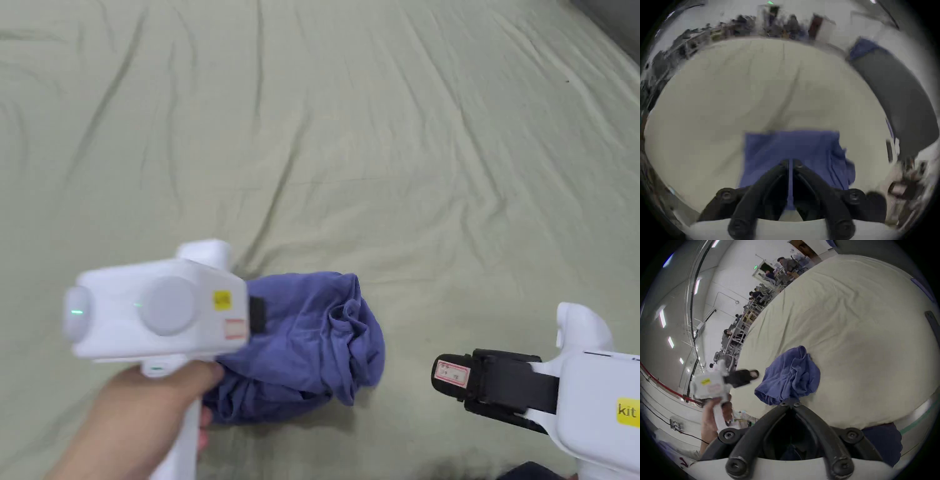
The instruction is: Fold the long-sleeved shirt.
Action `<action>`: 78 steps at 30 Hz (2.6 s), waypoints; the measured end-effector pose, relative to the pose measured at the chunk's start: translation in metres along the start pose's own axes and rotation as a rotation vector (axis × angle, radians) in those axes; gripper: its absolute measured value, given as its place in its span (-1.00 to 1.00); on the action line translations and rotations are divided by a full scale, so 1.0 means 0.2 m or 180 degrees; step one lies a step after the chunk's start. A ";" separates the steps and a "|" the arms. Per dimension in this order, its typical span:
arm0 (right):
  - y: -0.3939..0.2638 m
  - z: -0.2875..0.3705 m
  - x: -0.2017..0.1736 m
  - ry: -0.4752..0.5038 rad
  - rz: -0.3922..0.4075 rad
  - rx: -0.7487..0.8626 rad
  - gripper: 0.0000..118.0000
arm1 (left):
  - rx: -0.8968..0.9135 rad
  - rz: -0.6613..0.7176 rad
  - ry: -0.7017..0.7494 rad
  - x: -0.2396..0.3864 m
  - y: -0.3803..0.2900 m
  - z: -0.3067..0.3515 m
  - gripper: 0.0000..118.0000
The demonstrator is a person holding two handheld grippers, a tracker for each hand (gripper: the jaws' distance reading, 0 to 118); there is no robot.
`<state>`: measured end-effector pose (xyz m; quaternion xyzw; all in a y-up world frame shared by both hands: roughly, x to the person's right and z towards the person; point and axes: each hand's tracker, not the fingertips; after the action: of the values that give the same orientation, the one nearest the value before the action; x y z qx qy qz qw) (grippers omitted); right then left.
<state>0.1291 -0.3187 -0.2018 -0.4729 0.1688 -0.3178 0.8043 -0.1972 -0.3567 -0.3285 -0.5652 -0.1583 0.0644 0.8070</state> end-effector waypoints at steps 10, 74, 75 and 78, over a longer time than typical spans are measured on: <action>0.07 0.23 0.03 -0.0768 -0.0281 0.0348 -1.00 | -0.0157 -0.0543 -0.0353 0.60 -0.09 -0.26 -0.96; -0.14 -1.01 -1.09 -0.0064 0.0401 -0.0369 -1.00 | -0.0352 0.0644 -0.0168 -1.34 0.03 0.50 -0.68; -0.16 -1.03 -1.17 0.0042 0.0472 -0.0418 -1.00 | -0.0419 0.0662 0.0048 -1.46 0.05 0.55 -0.68; -0.23 -1.06 -1.38 0.0347 0.0668 -0.0536 -1.00 | -0.0594 0.0668 0.0720 -1.80 0.07 0.66 -0.68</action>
<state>-0.2127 -0.2885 -0.2754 -0.5005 0.2867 -0.2420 0.7802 -0.5774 -0.3361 -0.3669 -0.6547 -0.0120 0.0693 0.7526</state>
